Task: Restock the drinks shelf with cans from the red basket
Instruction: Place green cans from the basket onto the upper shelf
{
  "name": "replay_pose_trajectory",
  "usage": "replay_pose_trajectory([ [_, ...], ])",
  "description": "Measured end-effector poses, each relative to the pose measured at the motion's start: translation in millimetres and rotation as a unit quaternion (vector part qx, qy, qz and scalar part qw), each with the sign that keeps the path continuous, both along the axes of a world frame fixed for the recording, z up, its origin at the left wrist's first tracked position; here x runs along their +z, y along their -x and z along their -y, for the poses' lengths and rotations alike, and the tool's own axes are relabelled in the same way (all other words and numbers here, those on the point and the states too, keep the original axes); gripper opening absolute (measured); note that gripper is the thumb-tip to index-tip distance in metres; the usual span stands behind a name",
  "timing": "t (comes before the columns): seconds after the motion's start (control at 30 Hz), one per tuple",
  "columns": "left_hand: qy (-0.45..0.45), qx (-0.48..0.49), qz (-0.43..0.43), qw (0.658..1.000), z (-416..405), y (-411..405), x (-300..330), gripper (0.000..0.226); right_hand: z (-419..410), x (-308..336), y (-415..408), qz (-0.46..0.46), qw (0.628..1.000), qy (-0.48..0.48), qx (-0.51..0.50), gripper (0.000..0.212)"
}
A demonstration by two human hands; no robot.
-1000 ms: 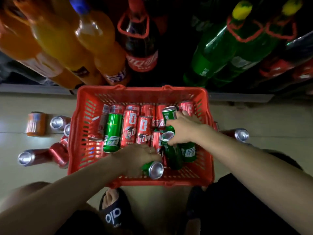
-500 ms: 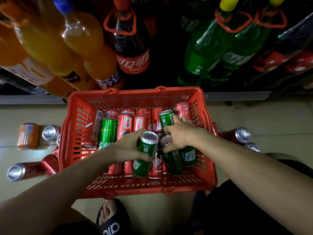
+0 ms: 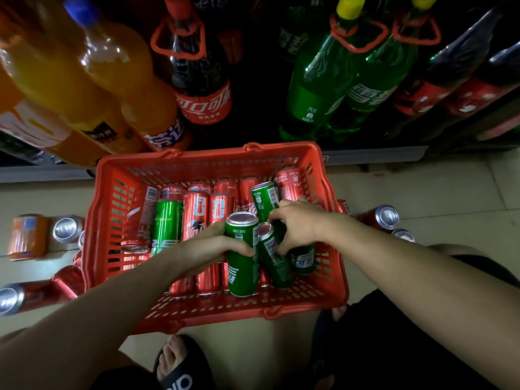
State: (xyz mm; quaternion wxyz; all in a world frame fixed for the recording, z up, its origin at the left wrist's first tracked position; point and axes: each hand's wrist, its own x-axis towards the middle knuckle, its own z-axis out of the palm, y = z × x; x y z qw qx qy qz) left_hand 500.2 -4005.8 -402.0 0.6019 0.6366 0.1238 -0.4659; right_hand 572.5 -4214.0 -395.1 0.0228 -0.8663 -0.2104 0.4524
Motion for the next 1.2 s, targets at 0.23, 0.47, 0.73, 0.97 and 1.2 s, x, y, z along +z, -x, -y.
replay_pose_trajectory([
  [0.23,0.046,0.020,0.008,0.999,18,7,1,0.053,13,-7,-8,-0.073,0.991,-0.027,-0.108,0.081],
  [0.47,-0.004,-0.059,0.056,0.997,30,10,-4,0.067,12,-7,-15,-0.107,0.987,-0.058,-0.106,0.072],
  [0.73,-0.053,-0.122,0.111,0.985,48,12,-7,0.077,15,-12,-17,-0.072,0.990,-0.083,-0.088,0.040],
  [0.97,-0.044,-0.043,0.159,0.985,53,15,-11,0.057,18,-10,-17,-0.088,0.987,-0.083,-0.106,0.057],
  [1.2,-0.072,0.043,0.187,0.979,40,3,6,0.070,12,-4,-7,-0.136,0.979,-0.074,-0.130,0.090],
])
